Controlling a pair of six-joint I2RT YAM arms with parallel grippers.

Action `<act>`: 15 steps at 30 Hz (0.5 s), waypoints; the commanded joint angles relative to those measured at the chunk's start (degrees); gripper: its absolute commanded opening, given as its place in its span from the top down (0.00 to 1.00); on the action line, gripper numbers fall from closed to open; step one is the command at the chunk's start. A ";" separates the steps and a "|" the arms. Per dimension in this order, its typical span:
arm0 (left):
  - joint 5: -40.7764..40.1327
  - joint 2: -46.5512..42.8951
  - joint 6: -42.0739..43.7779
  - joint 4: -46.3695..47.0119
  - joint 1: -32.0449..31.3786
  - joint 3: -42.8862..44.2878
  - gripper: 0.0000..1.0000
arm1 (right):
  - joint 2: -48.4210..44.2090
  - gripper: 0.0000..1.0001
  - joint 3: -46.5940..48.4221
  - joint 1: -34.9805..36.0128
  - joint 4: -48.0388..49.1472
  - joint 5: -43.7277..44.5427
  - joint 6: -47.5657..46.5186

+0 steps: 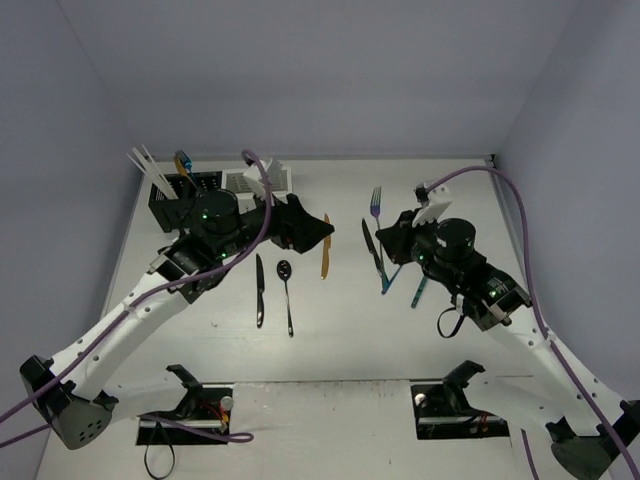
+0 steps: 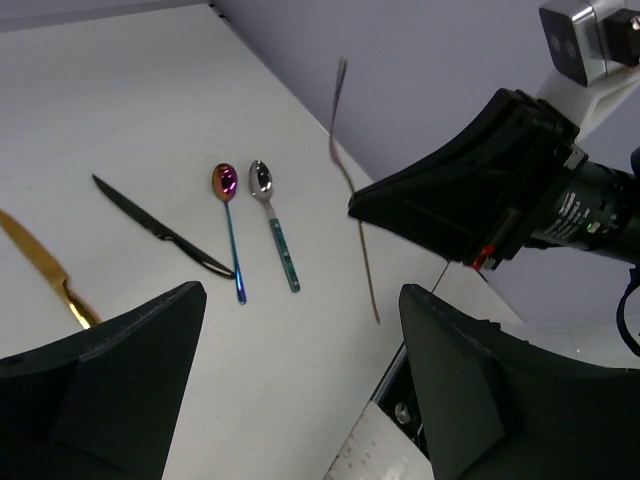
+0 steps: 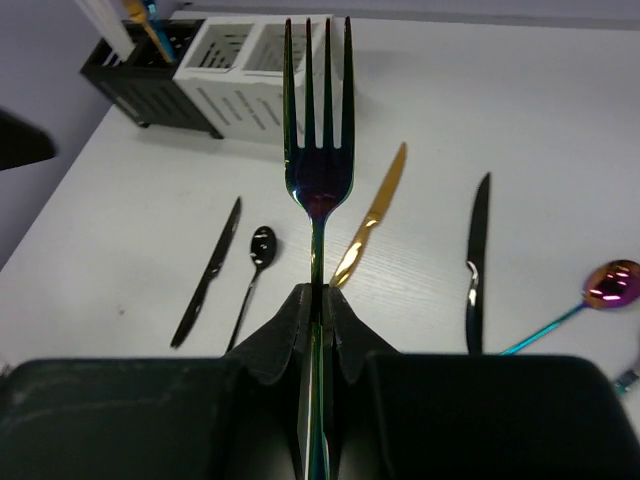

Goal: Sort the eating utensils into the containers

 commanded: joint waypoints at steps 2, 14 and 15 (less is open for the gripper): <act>-6.26 4.61 2.45 7.51 -3.74 6.54 0.25 | -0.21 1.00 -0.35 5.03 9.55 -4.36 -1.64; -12.71 10.57 8.93 2.57 -7.05 10.73 0.44 | 3.90 1.00 -0.94 10.35 13.63 -4.78 -2.19; -13.34 10.94 9.14 2.56 -7.26 10.79 0.48 | 4.37 1.00 -0.89 10.56 13.84 -4.63 -2.19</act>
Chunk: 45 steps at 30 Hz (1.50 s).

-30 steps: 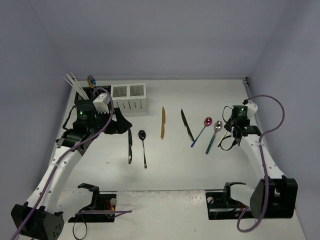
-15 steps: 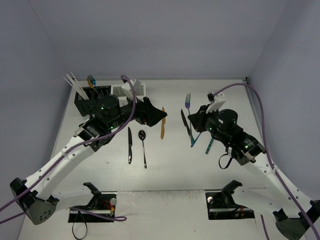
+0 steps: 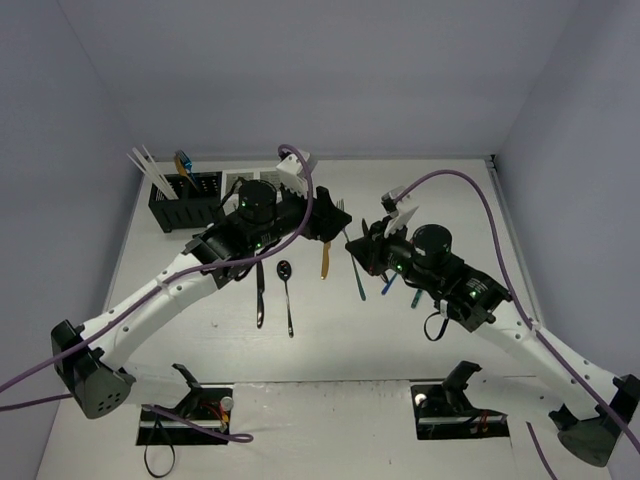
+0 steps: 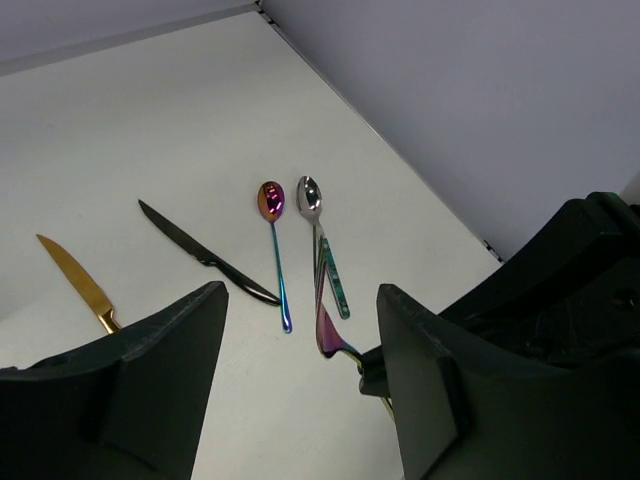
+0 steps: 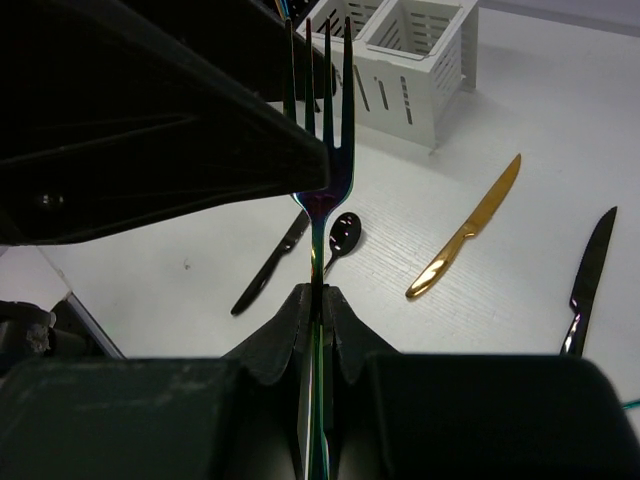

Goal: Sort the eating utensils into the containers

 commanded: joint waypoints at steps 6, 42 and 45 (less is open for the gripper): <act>-5.24 1.41 4.44 0.49 -1.93 4.00 0.80 | 1.99 1.00 0.03 2.25 7.83 1.49 -0.87; -22.12 30.97 26.41 9.01 42.88 33.87 1.00 | -4.73 0.28 -11.54 1.02 2.83 11.25 2.10; -22.48 33.55 26.41 9.67 43.15 33.23 1.00 | -4.91 0.28 -12.34 0.76 2.24 12.11 2.92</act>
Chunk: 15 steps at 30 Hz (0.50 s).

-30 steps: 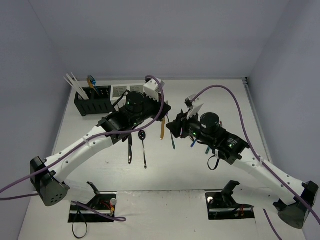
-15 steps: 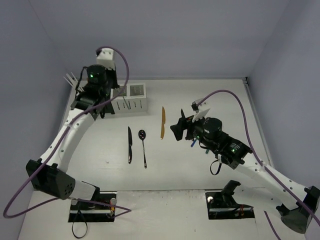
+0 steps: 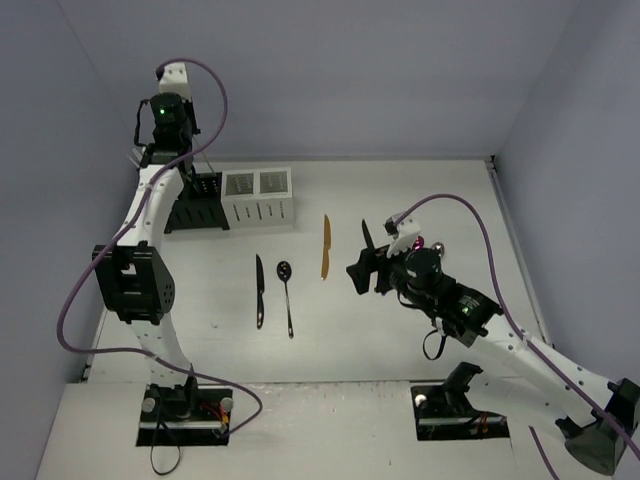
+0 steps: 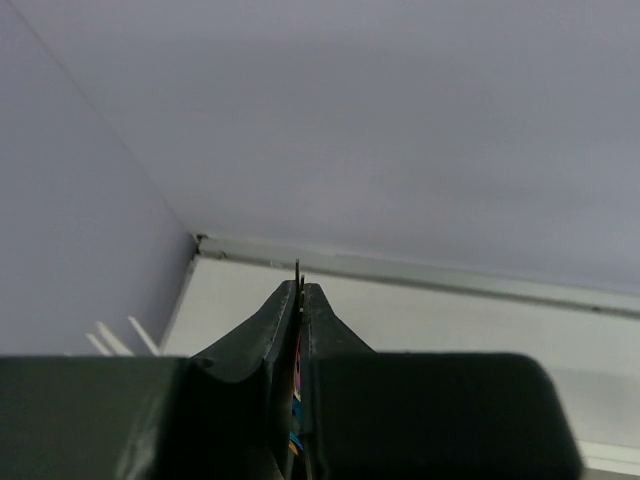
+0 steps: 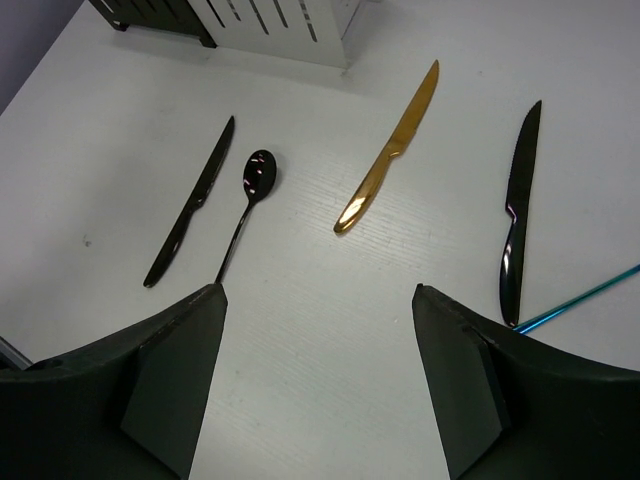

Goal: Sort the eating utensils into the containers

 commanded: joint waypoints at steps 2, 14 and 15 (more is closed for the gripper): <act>-0.66 1.78 1.03 6.38 0.71 0.72 1.00 | -1.37 0.28 -1.00 -0.74 1.37 2.30 2.20; 0.50 -4.70 -0.49 12.06 3.67 -9.07 1.00 | -2.91 0.27 -2.18 -1.51 -0.21 4.10 3.93; 0.46 -4.70 0.08 12.07 3.67 -8.59 1.00 | -2.96 0.27 -2.13 -1.51 -0.21 4.10 3.97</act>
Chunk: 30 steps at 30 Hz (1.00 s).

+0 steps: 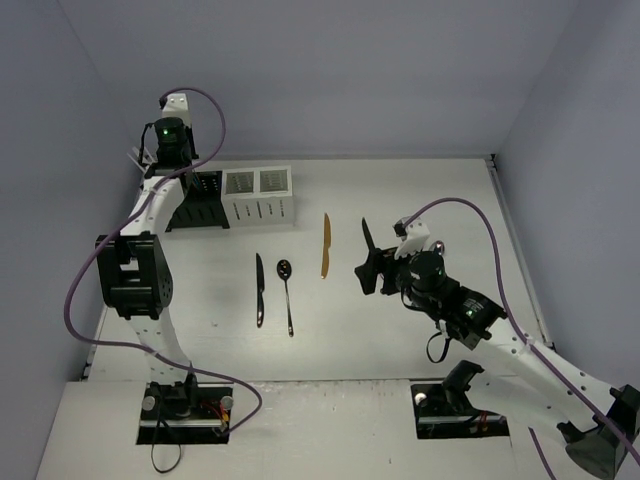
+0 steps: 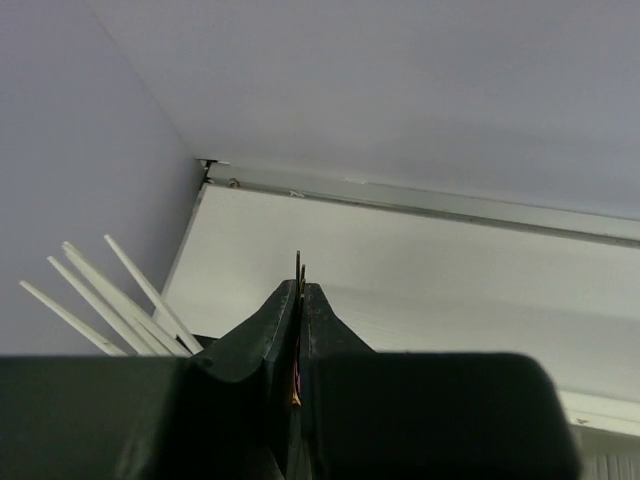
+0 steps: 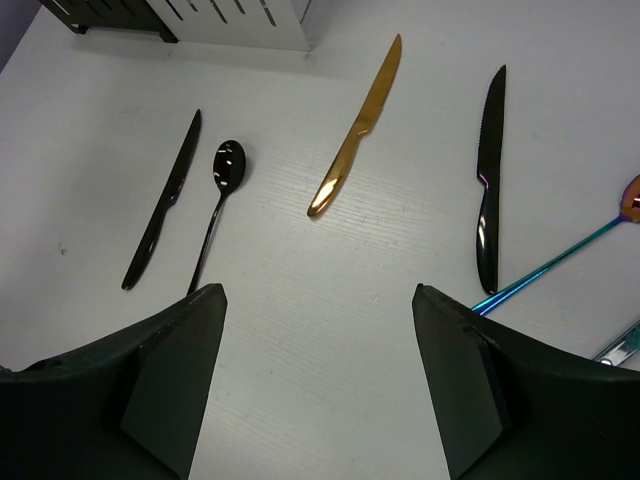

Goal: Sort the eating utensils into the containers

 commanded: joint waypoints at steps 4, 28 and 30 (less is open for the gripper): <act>1.11 -6.18 0.72 6.56 1.09 3.06 1.00 | -0.63 0.27 0.22 -0.31 2.04 2.17 1.14; 5.84 -19.91 -21.28 -21.96 -4.76 -3.62 0.39 | 0.72 0.27 -0.54 -1.04 -2.71 10.43 6.65; 4.90 -22.72 -22.49 -26.23 -9.82 -7.02 0.38 | 1.13 0.27 -0.37 -1.10 -2.95 10.55 6.84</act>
